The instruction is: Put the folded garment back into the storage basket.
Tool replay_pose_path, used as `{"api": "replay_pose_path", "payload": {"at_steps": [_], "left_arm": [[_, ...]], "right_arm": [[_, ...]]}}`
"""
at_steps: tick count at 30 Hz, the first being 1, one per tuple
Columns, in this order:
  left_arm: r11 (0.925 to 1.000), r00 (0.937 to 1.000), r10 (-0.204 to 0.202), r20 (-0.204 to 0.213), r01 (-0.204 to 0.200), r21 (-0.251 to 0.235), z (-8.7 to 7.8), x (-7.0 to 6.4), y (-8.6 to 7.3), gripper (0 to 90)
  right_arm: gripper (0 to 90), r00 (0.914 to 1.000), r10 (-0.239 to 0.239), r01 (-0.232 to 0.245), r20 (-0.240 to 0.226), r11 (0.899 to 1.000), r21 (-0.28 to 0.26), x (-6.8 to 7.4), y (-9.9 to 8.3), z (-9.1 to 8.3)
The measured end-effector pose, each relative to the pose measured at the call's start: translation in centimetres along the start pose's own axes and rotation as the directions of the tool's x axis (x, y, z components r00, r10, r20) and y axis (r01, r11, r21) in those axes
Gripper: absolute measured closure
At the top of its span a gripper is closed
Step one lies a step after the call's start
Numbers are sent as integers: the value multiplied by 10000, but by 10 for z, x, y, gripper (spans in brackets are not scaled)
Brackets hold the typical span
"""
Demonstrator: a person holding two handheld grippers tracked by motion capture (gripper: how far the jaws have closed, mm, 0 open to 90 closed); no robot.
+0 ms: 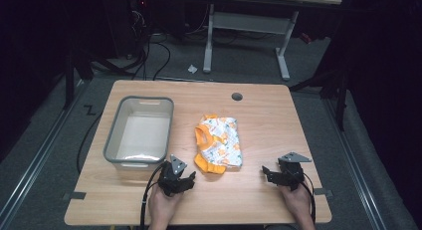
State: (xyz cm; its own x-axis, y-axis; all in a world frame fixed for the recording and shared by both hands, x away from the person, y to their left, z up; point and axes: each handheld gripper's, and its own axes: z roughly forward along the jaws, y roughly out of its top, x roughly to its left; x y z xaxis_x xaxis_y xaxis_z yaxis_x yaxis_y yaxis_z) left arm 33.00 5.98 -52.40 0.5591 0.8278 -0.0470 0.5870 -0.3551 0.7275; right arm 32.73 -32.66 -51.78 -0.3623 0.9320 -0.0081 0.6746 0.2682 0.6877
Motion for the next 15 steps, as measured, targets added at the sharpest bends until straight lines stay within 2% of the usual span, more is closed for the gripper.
{"api": "replay_pose_path", "payload": {"at_steps": [15], "left_arm": [[10000, 10000, -4, -1, 4, 43, 0, -1, 0, 335]], "right_arm": [[252, 10000, 42, -42, 1, 10000, 13, 0, 0, 0]]}}
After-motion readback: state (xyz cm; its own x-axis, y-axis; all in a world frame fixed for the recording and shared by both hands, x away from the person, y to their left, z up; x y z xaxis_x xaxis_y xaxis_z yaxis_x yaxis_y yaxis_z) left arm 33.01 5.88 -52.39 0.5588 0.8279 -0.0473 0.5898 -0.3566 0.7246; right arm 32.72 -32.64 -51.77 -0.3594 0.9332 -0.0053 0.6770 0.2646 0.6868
